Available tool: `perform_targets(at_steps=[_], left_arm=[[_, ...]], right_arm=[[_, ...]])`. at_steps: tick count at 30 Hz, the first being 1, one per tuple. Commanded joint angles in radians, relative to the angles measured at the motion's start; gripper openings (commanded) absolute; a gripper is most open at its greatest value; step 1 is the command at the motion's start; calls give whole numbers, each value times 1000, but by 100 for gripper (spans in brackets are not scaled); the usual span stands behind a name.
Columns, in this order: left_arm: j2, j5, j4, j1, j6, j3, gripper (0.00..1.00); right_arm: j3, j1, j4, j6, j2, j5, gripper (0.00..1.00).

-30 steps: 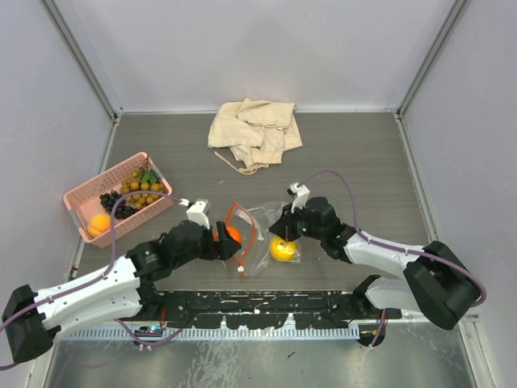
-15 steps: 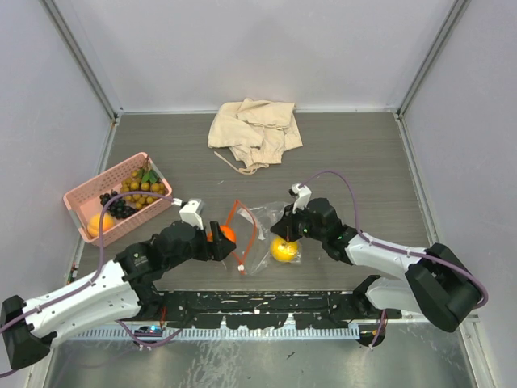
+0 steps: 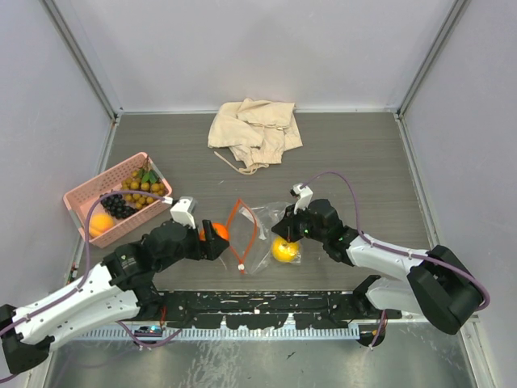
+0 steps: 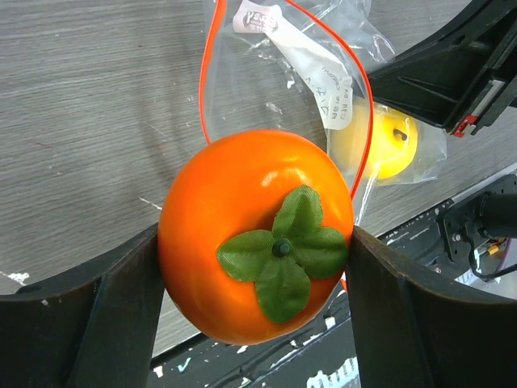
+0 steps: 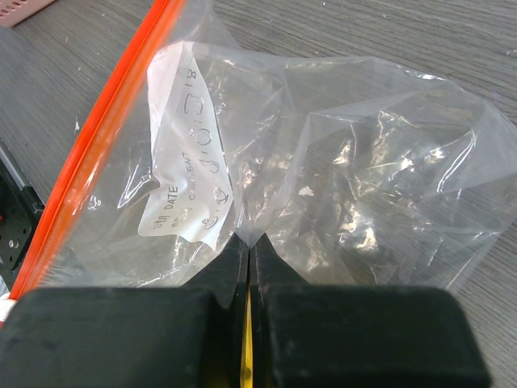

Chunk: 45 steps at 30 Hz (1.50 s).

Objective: Open the zip-top bag and remove the fake food
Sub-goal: Place the fake fruit in the bin.

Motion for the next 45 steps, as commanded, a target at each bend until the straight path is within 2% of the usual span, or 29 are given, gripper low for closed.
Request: perform_targets(at_steps=[1,21,30,36,45], left_arm=[[-19,-39,-28,-3,31,66,36],[3,-132,-145,1,144,201,37],[35,-166,-189,48,226,269,37],[41,-124,-187,165,294,294,35],[102,92,-161,482,380,312,34]], right_arm=[[3,5,53,-13,-31,18,1],[-3,4,54,-11,-37,21,1],[-7,3,57,-12,-39,20,1],[-12,4,57,-11,-51,23,1],[-16,2,57,-13,-57,24,1]])
